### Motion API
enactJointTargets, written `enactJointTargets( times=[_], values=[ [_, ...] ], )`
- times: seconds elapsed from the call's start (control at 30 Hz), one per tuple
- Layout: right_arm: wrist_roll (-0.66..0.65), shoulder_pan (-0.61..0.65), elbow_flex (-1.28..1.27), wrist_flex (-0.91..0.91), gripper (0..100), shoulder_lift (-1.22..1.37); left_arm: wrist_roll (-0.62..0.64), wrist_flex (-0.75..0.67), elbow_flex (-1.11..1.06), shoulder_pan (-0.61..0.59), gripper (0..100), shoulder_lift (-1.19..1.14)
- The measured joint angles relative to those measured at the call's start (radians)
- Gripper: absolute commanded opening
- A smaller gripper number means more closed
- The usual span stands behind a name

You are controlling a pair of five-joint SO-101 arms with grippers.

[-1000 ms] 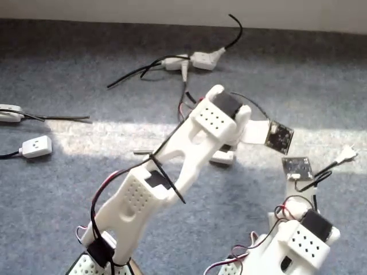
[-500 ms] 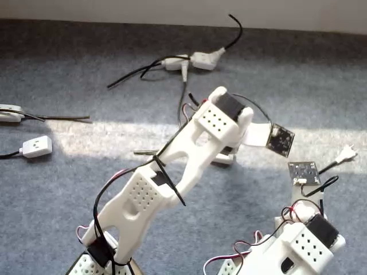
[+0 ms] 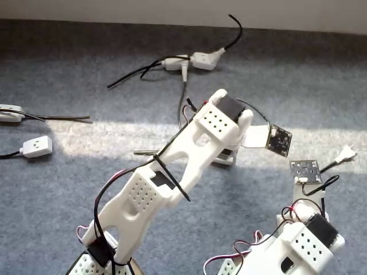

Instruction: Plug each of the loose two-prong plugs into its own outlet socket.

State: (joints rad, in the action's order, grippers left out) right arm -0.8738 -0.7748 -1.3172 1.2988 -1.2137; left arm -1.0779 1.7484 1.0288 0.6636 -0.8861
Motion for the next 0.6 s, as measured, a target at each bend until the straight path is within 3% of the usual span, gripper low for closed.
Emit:
enactJointTargets(
  times=[0.6],
  values=[
    [0.0,0.0,-0.037,-0.009,21.7,0.0,0.005,-0.04,-0.002,0.0,1,0.0]
  ],
)
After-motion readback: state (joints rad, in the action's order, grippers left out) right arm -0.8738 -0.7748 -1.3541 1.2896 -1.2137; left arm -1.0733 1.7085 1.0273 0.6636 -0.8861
